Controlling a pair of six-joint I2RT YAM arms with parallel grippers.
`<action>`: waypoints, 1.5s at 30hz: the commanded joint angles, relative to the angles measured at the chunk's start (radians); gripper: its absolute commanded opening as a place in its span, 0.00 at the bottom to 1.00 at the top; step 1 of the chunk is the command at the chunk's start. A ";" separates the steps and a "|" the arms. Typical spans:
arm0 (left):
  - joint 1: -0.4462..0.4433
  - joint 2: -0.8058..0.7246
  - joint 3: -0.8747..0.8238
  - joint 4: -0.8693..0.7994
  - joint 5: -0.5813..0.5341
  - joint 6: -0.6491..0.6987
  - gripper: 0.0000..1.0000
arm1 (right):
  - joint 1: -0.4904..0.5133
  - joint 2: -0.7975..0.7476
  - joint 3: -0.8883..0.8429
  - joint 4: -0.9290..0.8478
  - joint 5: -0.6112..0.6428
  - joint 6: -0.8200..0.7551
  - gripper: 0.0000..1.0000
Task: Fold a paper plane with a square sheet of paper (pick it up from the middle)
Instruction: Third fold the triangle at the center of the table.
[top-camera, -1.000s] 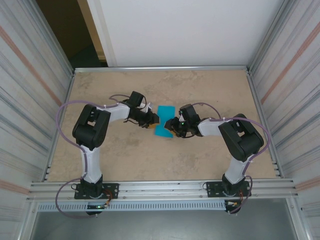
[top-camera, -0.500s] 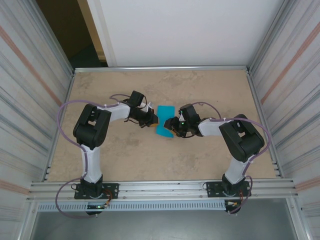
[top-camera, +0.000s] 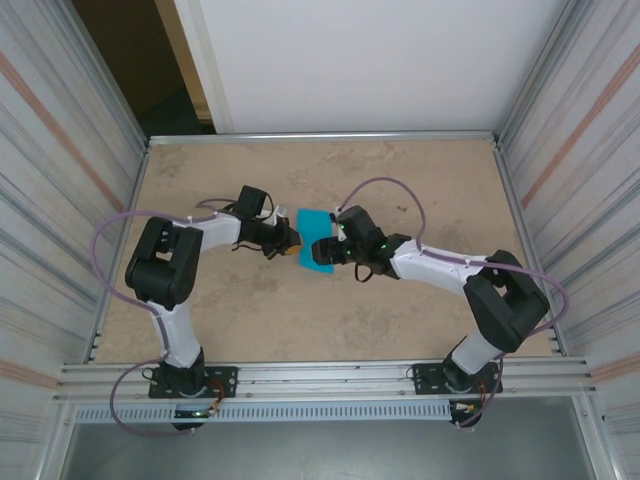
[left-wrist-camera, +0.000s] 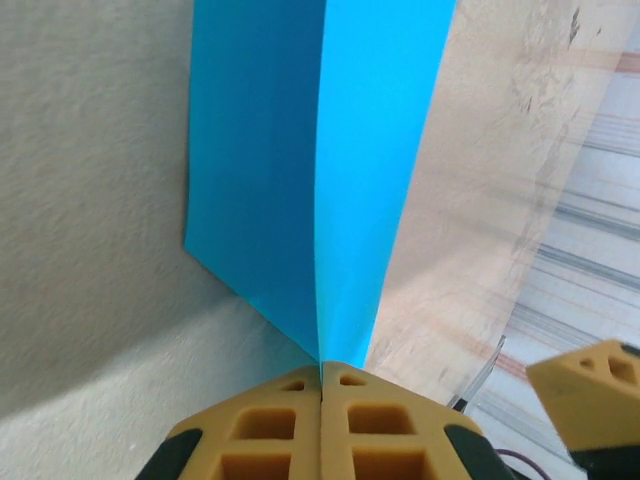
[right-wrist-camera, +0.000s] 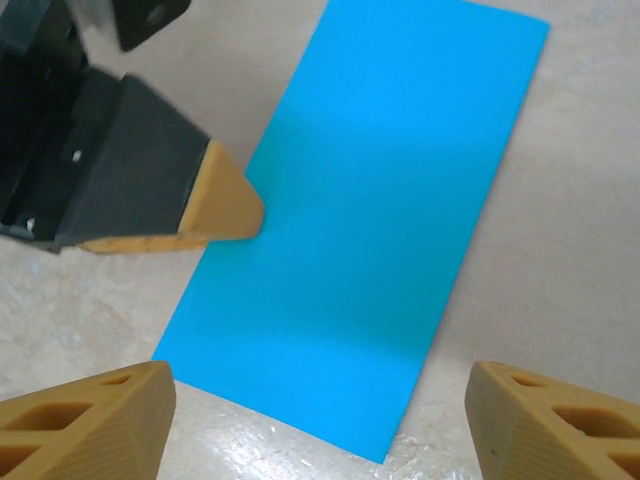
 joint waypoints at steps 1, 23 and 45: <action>0.002 -0.038 -0.014 0.017 0.023 -0.058 0.03 | 0.081 0.056 0.031 -0.011 0.170 -0.232 0.72; 0.006 -0.024 0.011 -0.035 0.023 -0.054 0.03 | 0.175 0.157 -0.049 0.258 0.269 -0.482 0.47; 0.010 -0.029 0.007 -0.044 0.014 -0.049 0.12 | 0.172 0.151 -0.041 0.241 0.215 -0.484 0.10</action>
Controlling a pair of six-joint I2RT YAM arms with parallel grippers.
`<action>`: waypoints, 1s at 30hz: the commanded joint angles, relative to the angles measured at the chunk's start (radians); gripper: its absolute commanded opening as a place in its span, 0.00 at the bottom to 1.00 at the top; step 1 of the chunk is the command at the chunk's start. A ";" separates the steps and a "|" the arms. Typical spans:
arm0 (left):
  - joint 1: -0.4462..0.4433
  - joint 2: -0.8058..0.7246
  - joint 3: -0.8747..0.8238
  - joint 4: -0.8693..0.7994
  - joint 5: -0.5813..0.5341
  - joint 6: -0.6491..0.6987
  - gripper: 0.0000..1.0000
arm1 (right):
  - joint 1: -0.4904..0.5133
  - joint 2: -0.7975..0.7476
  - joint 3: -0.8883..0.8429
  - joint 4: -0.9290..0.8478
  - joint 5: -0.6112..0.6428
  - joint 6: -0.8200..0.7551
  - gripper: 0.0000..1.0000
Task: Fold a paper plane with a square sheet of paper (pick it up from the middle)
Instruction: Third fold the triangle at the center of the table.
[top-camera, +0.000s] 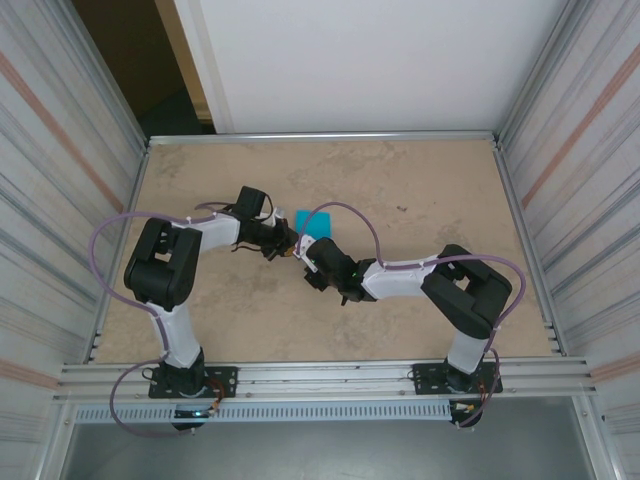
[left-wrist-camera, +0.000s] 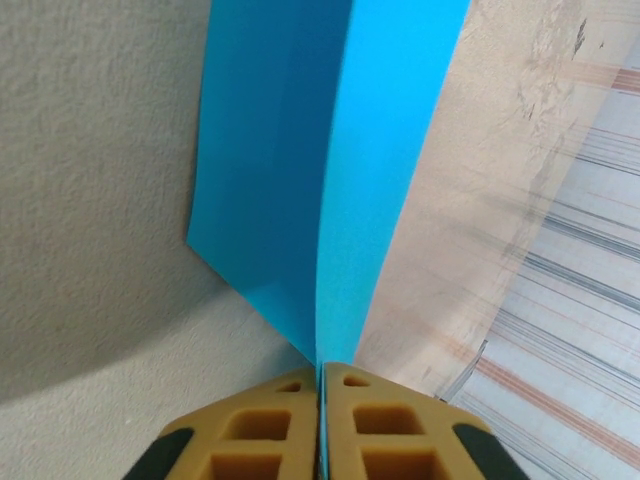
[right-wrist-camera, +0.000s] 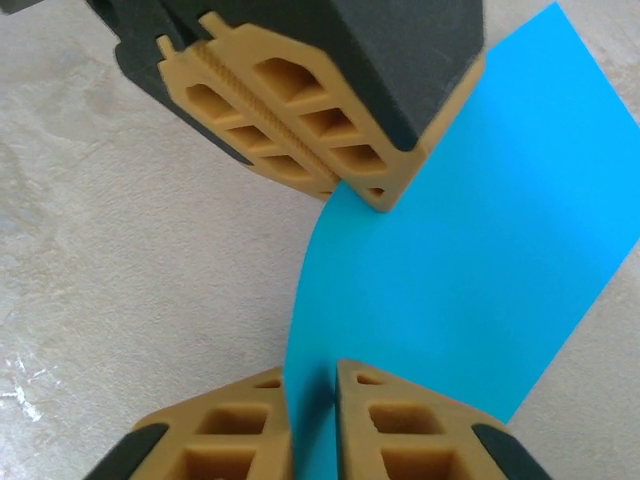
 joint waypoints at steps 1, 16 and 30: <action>0.015 -0.031 0.012 -0.032 0.002 0.003 0.15 | -0.005 -0.028 0.008 -0.008 -0.038 0.002 0.07; 0.093 -0.177 -0.025 0.001 -0.117 0.043 0.35 | -0.068 -0.072 -0.049 -0.050 -0.375 0.202 0.03; -0.018 0.060 0.156 -0.141 -0.100 0.155 0.23 | -0.075 -0.031 -0.050 -0.047 -0.488 0.287 0.03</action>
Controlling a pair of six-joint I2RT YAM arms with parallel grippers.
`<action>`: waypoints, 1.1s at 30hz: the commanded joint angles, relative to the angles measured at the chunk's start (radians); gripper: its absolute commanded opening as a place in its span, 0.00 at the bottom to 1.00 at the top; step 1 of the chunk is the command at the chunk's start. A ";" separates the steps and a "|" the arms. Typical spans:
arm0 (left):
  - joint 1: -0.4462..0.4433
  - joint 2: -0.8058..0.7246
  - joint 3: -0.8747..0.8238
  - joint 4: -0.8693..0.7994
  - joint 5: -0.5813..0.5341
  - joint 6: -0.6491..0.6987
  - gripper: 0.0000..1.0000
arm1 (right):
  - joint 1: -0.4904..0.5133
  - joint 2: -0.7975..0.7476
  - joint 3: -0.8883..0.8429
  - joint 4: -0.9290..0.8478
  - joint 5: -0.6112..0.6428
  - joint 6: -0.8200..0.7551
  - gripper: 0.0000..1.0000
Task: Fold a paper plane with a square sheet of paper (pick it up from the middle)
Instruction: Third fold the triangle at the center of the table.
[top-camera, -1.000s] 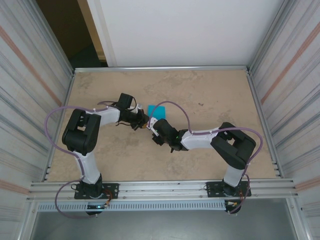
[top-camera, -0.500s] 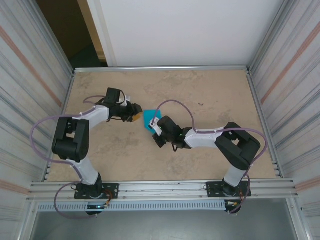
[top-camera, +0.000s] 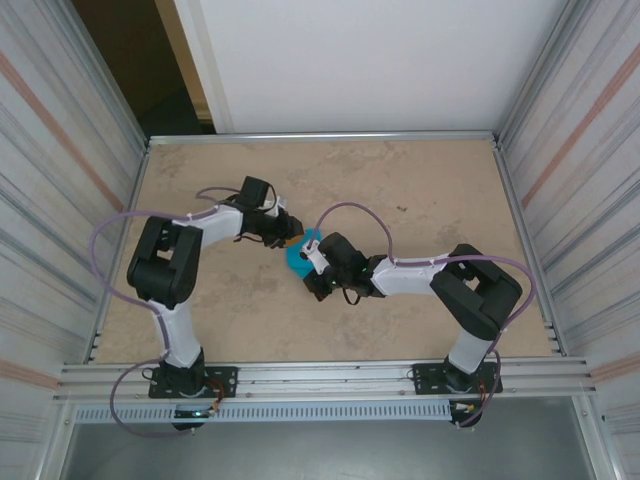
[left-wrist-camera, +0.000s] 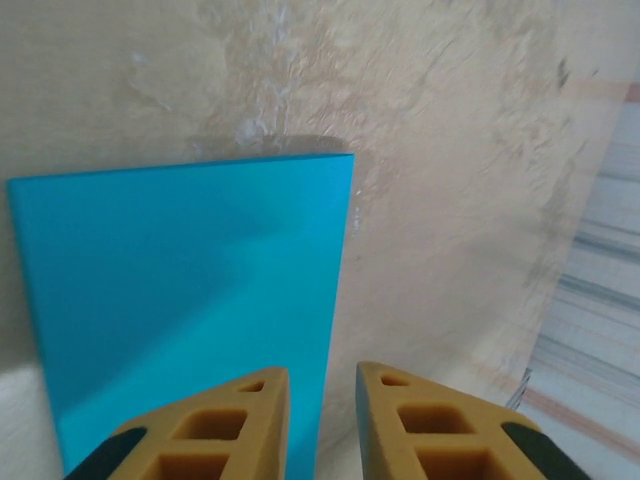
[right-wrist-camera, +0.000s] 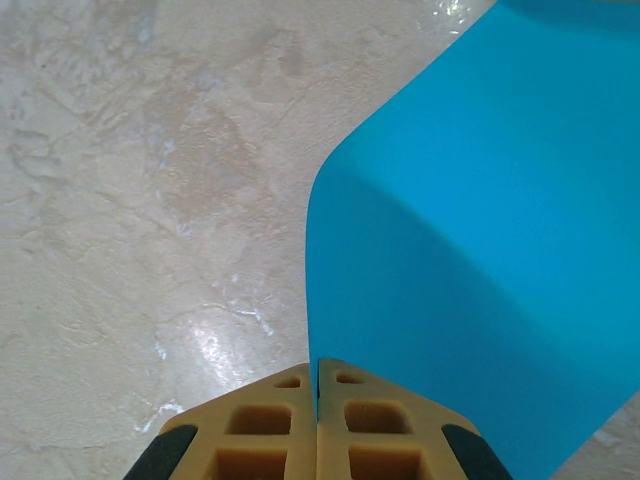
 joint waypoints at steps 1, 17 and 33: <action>-0.004 0.036 0.046 -0.080 -0.001 0.055 0.22 | -0.008 0.015 -0.009 -0.009 -0.046 0.041 0.03; -0.033 0.159 0.142 -0.281 -0.132 0.172 0.15 | -0.054 0.040 0.021 -0.035 -0.063 0.152 0.04; -0.040 0.204 0.177 -0.320 -0.139 0.210 0.15 | -0.079 0.052 0.082 -0.140 0.027 0.196 0.05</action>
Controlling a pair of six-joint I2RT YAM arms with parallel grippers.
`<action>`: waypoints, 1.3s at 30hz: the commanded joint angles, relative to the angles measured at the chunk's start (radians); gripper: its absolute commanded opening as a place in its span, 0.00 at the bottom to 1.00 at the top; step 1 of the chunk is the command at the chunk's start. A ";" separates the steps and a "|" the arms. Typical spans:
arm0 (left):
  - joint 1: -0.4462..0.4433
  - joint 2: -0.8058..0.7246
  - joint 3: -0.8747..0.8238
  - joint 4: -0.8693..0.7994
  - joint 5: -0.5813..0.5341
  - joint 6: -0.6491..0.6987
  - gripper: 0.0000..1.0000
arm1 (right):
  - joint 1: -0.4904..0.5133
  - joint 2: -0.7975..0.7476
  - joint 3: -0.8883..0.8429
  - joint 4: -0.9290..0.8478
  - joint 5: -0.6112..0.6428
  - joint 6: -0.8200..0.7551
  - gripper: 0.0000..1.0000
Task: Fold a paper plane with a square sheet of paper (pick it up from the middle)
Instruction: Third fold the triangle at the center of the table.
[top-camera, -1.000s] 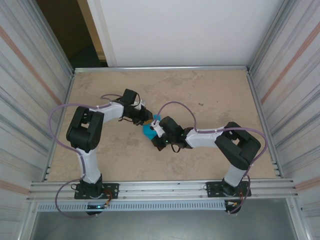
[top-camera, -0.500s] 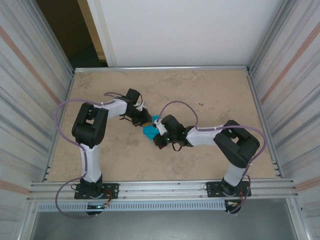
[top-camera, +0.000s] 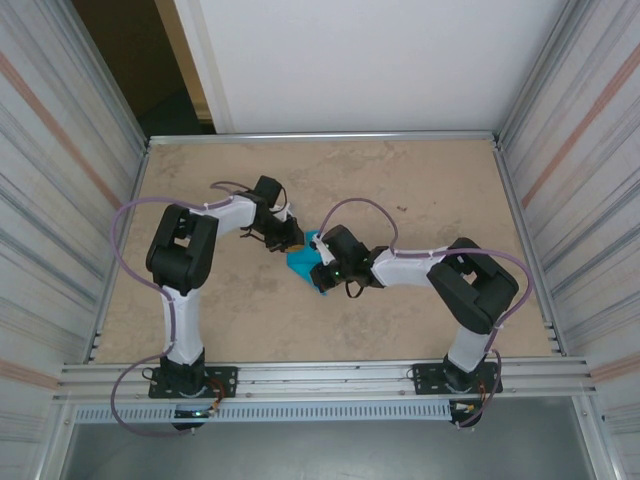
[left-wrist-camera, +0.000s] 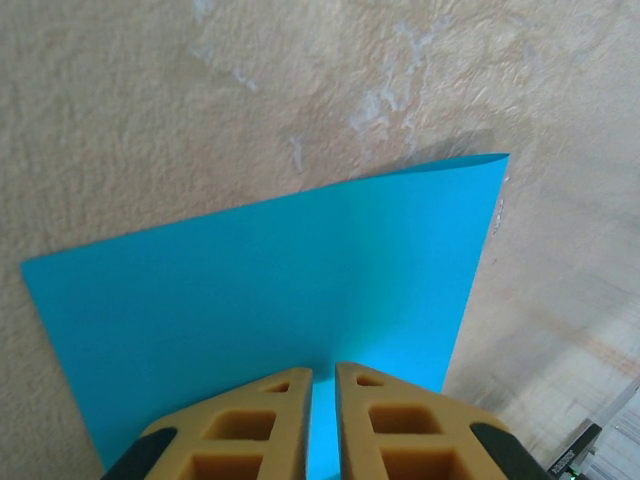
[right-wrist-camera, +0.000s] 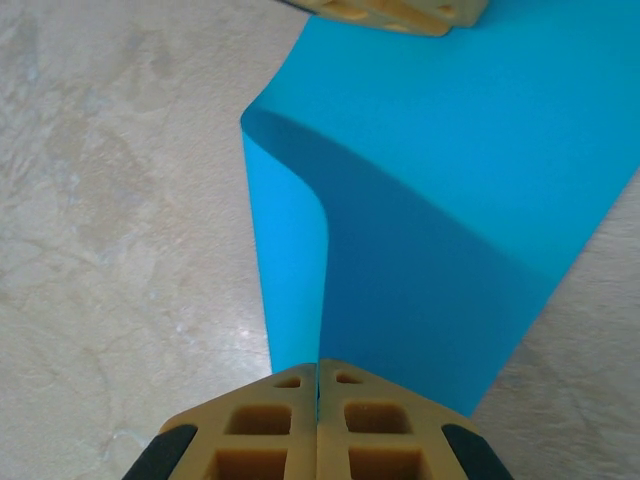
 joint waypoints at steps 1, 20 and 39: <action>-0.010 0.065 0.008 -0.062 -0.045 0.029 0.15 | -0.009 0.015 0.031 -0.040 0.030 0.027 0.05; -0.019 0.077 0.020 -0.066 -0.035 0.036 0.14 | -0.010 0.049 0.054 -0.067 0.038 0.021 0.05; -0.018 0.088 0.023 -0.073 -0.040 0.043 0.14 | -0.011 0.052 0.070 -0.098 0.077 0.021 0.05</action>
